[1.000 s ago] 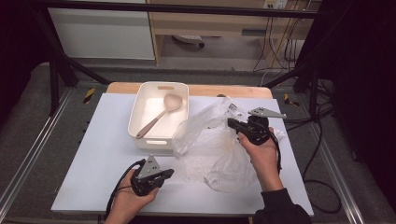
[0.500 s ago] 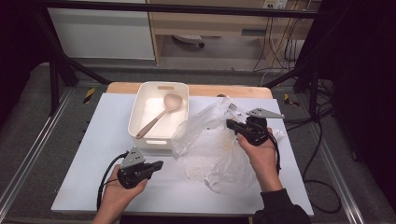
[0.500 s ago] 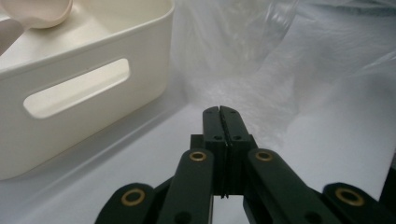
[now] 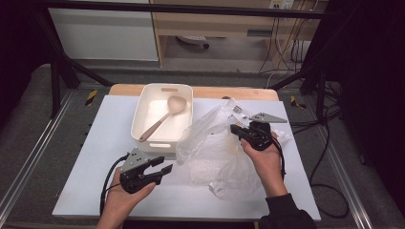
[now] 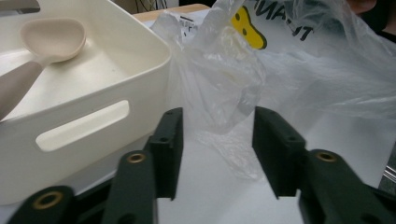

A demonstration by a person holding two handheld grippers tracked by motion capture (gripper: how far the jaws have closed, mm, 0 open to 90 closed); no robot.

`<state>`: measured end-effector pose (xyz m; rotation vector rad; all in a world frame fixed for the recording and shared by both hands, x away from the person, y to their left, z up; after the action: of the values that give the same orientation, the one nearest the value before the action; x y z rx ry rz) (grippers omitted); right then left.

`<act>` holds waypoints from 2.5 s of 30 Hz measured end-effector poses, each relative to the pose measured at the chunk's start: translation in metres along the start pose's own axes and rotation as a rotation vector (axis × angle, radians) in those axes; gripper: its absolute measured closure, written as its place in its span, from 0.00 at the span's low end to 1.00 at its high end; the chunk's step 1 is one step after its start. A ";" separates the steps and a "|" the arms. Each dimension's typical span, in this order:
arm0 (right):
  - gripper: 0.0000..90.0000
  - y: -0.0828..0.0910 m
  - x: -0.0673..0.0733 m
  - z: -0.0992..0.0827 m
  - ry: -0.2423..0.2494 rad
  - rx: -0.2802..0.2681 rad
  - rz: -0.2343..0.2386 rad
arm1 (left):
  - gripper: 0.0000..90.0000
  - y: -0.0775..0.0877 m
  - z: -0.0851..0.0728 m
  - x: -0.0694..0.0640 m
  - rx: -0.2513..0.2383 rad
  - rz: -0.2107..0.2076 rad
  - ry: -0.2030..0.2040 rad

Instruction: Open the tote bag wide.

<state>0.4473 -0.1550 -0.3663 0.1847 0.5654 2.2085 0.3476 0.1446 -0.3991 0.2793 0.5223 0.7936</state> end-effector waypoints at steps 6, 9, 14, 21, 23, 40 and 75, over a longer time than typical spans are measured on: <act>1.00 -0.001 -0.001 -0.002 0.001 0.005 0.003 | 0.37 0.007 0.009 -0.006 -0.035 0.003 0.009; 1.00 -0.002 -0.002 -0.003 0.002 0.010 -0.001 | 0.30 0.007 0.012 -0.004 -0.045 0.021 0.017; 1.00 -0.004 -0.004 -0.008 -0.010 0.021 -0.004 | 0.16 0.008 0.021 -0.005 -0.040 0.020 0.024; 1.00 -0.005 -0.002 -0.009 -0.007 0.023 0.010 | 0.09 0.007 0.036 0.001 -0.011 0.027 0.025; 1.00 -0.006 -0.001 -0.009 -0.005 0.024 0.009 | 0.09 0.007 0.041 0.005 -0.013 0.036 0.028; 1.00 -0.006 0.000 -0.010 -0.009 0.029 0.020 | 0.08 0.013 0.071 0.031 -0.015 0.121 0.035; 1.00 0.003 0.001 0.002 0.010 -0.028 0.004 | 0.09 -0.001 0.088 0.062 0.015 0.214 0.045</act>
<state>0.4454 -0.1552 -0.3638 0.1608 0.5393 2.2215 0.4320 0.1857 -0.3464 0.3355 0.5464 1.0060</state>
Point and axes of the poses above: each handheld gripper's, and its own axes: y roughly backward along the jaws, z roughly out of its top, x roughly to its left, the point moved 5 cm from there along -y, roughly forward along the jaws, and after that the axes turned 15 degrees about y, right-handed, at the moved point
